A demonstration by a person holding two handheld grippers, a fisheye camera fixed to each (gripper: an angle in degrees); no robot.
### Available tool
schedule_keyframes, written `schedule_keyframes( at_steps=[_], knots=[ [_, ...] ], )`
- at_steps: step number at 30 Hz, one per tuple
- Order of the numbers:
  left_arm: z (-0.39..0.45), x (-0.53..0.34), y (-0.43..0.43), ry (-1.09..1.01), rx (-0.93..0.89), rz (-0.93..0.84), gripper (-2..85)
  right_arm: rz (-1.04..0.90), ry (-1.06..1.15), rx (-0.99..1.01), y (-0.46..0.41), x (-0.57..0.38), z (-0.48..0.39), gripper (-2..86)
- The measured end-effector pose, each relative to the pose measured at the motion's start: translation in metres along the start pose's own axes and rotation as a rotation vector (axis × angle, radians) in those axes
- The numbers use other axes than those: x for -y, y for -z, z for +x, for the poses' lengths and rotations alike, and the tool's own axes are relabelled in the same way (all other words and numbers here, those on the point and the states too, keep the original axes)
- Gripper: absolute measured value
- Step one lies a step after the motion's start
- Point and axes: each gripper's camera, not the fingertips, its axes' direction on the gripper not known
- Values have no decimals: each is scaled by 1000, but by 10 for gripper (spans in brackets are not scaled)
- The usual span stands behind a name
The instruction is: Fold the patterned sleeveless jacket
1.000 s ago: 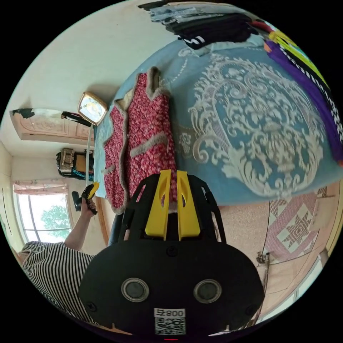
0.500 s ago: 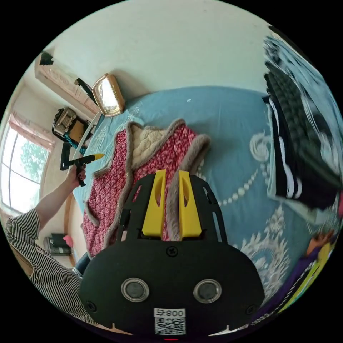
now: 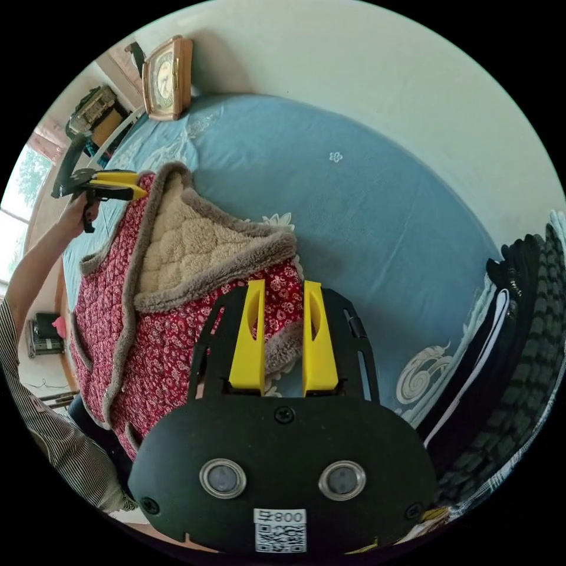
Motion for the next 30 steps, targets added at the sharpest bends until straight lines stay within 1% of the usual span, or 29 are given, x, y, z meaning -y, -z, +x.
schedule_keyframes(
  at_steps=[3, 5, 10, 11, 13, 15, 17, 19, 20, 21, 24, 30],
  knots=[
    [9, 8, 12, -31, -9, 37, 140, 33, -24, 22, -2, 12, 3, 102],
    [17, 16, 18, -54, 22, 57, 145, 37, -7, 25, -2, 20, 3, 101],
    [39, 49, 12, -71, 94, 36, 165, 13, 5, 22, 3, 40, 4, 100],
    [47, 56, 8, -114, 112, 14, 165, 13, 10, 16, 4, 42, 3, 100],
    [56, 66, -3, -134, 128, -60, 159, 19, 17, 2, 7, 46, 3, 100],
    [61, 76, -14, -118, 76, -115, 144, 20, 7, 9, 11, 48, 5, 99],
    [64, 79, -15, -101, 74, -117, 130, 18, -3, 23, 15, 49, 8, 97],
    [69, 78, -14, -98, 77, -121, 102, 22, -16, 28, 22, 49, 10, 88],
    [76, 76, -14, -119, 47, -134, 74, 24, -17, 24, 24, 48, 10, 85],
    [82, 74, -14, -108, 10, -139, 63, 25, -25, 18, 28, 47, 9, 76],
    [102, 66, -11, -114, 76, -132, 43, 20, -63, 43, 41, 44, 10, 48],
    [131, 29, 24, -80, 43, -33, 23, 102, -126, 72, 95, 12, 7, 30]
  ],
)
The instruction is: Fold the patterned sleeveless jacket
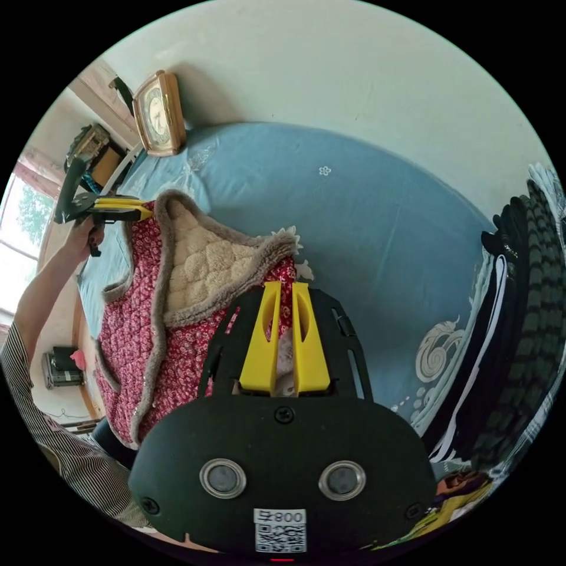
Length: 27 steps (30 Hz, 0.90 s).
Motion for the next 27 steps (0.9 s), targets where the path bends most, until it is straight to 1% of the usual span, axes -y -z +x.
schedule_keyframes(
  at_steps=[7, 12, 17, 21, 27],
  knots=[
    [44, -71, 47, -37, -54, 82, 18, 149, 73, 13, 112, -65, -43, 26],
    [91, -153, 80, -92, -102, 120, 16, 224, 94, 56, 186, -130, -80, 26],
    [130, -239, 96, -123, -151, 134, 15, 235, 122, 78, 240, -202, -126, 25],
    [164, -319, 96, -140, -157, 117, 15, 231, 131, 46, 276, -268, -166, 24],
    [203, -430, 84, -121, -202, 100, 15, 204, 75, 72, 307, -363, -205, 25]
  ],
)
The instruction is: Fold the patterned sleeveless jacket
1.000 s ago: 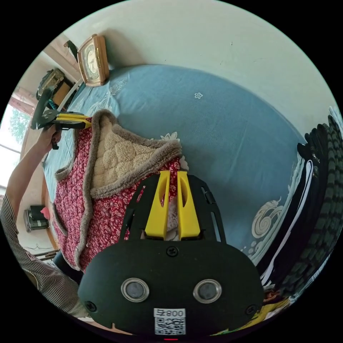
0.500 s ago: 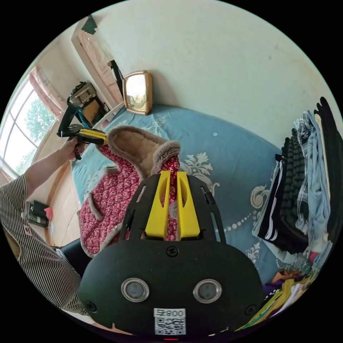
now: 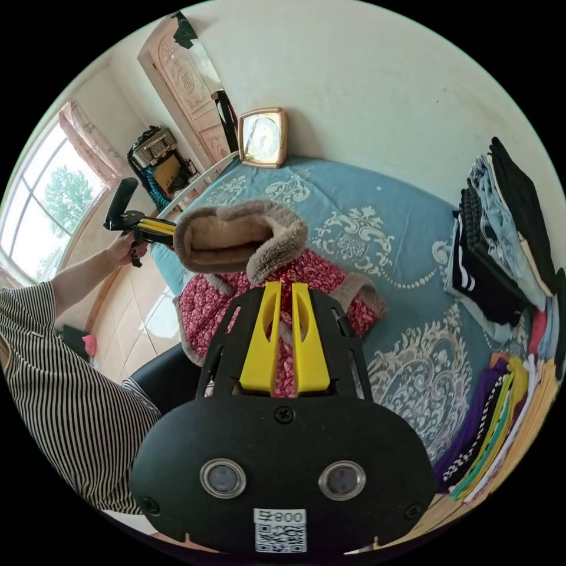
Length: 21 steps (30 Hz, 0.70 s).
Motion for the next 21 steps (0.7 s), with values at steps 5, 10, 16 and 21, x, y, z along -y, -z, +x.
schedule_keyframes(
  at_steps=[5, 10, 16, 21],
  knots=[
    [36, -77, -18, -5, 26, -58, 14, -66, -18, -11, 18, -59, -34, 25],
    [69, -142, -35, -21, 56, -105, 15, -98, -53, -5, 36, -116, -61, 27],
    [94, -208, -48, 8, 64, -107, 17, -110, -85, -4, 55, -161, -80, 27],
    [111, -263, -58, 30, 75, -107, 22, -132, -82, -6, 66, -190, -100, 27]
  ],
)
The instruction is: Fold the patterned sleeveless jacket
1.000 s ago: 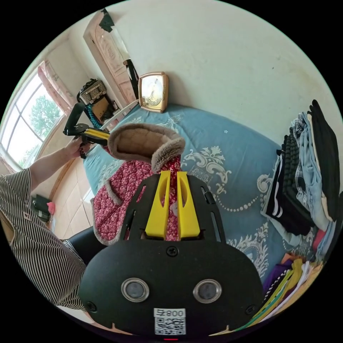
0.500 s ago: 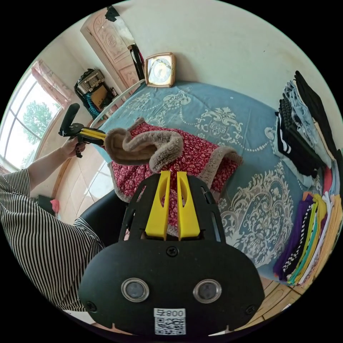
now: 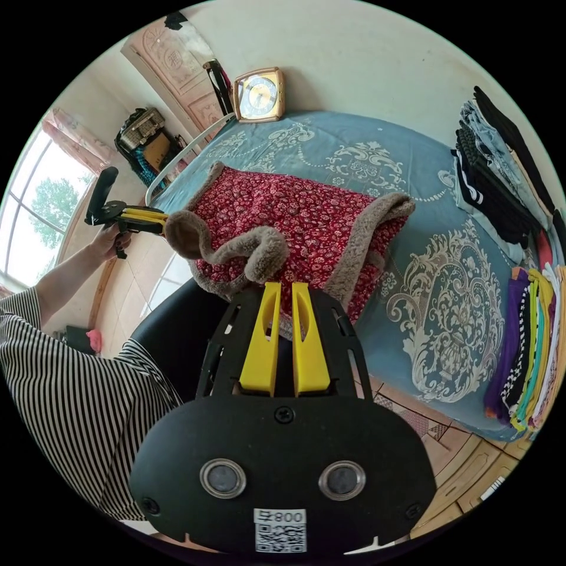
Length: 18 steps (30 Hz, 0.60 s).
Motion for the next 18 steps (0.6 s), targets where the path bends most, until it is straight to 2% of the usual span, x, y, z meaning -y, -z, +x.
schedule_keyframes(
  at_steps=[18],
  knots=[
    [9, -148, -66, 56, 137, -95, 67, -104, -47, -20, -15, -91, -32, 35]
  ],
)
